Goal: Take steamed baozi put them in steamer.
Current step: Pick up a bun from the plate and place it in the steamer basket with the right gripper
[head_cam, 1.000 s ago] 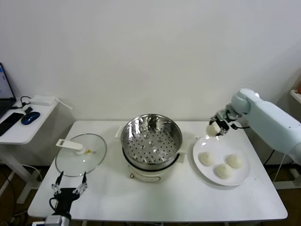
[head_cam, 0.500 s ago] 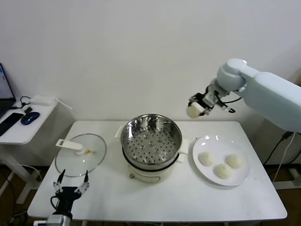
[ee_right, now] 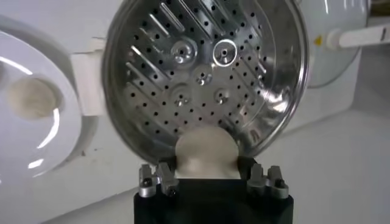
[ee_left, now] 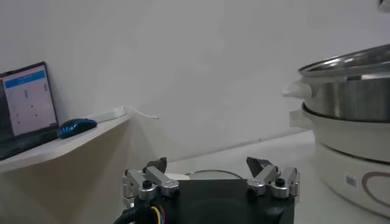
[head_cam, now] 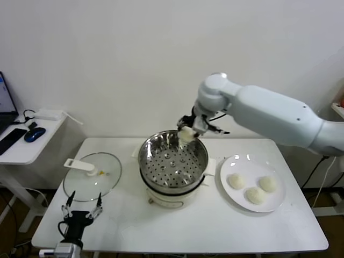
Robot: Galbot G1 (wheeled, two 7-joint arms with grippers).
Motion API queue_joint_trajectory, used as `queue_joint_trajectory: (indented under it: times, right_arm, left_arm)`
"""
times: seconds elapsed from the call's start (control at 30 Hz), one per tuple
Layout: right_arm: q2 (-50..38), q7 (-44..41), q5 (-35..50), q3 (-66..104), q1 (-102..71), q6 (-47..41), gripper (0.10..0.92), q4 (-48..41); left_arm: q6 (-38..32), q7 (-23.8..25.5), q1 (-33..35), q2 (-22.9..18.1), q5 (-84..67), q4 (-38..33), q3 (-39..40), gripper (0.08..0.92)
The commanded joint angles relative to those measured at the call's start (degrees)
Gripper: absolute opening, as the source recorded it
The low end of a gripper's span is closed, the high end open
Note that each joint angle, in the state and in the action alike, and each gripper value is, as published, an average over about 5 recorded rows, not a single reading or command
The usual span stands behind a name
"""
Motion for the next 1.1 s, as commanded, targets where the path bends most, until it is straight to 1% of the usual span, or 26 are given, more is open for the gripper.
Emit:
queue_joint_trajectory:
  times: [0.03, 0.47, 1.1]
  right_arm:
    - [9.69, 0.63, -10.88, 0.79, -6.50, 5.13, 0.665, -7.72]
    - [13.91, 1.73, -19.63, 5.38, -12.02, 9.22, 0.671, -15.58]
    - [14.07, 1.85, -21.26, 6.65, -13.23, 9.73, 0.697, -16.31]
  left_arm:
    - [0.08, -0.02, 0.09, 0.34, 0.32, 0.01, -0.10, 0.823]
    - [-0.30, -0.10, 0.26, 0.60, -0.01, 0.89, -0.39, 0.823]
    - [-0.29, -0.32, 0.34, 0.67, -0.04, 1.19, -0.50, 0.823]
